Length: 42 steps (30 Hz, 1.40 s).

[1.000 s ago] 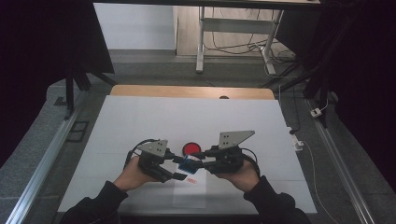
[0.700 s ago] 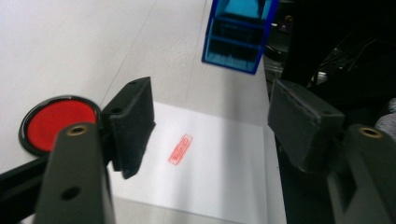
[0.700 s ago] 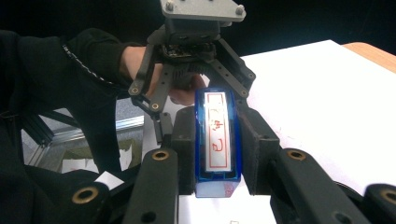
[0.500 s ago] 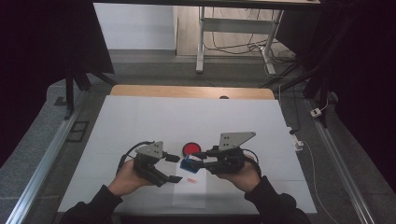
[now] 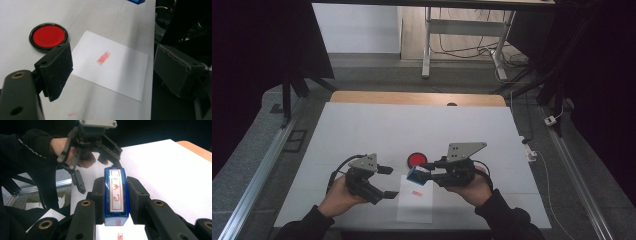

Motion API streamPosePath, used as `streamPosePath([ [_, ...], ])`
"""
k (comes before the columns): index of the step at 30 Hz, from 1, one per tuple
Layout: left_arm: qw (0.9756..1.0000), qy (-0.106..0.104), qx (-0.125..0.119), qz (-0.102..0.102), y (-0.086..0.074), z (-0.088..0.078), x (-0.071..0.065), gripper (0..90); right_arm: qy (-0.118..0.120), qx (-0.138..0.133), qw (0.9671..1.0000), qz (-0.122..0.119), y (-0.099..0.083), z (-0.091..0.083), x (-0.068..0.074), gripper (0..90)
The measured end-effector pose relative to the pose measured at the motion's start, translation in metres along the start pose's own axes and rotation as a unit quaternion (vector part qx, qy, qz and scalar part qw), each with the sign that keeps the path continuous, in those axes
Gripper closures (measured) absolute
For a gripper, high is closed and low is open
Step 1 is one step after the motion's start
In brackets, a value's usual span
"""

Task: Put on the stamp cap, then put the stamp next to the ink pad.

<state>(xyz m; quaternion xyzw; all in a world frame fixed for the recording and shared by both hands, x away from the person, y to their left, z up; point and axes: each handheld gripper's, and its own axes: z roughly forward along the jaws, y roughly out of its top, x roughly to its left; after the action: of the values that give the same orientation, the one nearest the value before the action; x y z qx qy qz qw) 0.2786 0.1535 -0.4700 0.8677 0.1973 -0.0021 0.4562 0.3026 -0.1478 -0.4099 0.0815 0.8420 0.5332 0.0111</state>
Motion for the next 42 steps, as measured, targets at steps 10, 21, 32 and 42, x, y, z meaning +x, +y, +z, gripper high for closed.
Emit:
streamPosePath([
  [10,0.9990,0.029,-0.005,-0.034,-0.014,-0.018,-0.008,9.5,-0.017,0.010,0.9998,0.002,-0.002,-0.002,0.000,69.9],
  [21,0.9960,0.068,0.015,-0.055,-0.030,-0.029,-0.018,2.2,-0.038,0.022,0.9990,0.009,-0.004,-0.005,-0.004,69.9],
  [32,0.9893,0.117,0.010,-0.087,-0.051,-0.048,-0.025,0.0,-0.065,0.039,0.9971,0.009,-0.008,-0.012,-0.007,69.9],
  [42,0.9825,0.154,0.014,-0.104,-0.066,-0.060,-0.031,0.0,-0.096,0.047,0.9939,0.026,-0.017,-0.021,-0.013,69.9],
])
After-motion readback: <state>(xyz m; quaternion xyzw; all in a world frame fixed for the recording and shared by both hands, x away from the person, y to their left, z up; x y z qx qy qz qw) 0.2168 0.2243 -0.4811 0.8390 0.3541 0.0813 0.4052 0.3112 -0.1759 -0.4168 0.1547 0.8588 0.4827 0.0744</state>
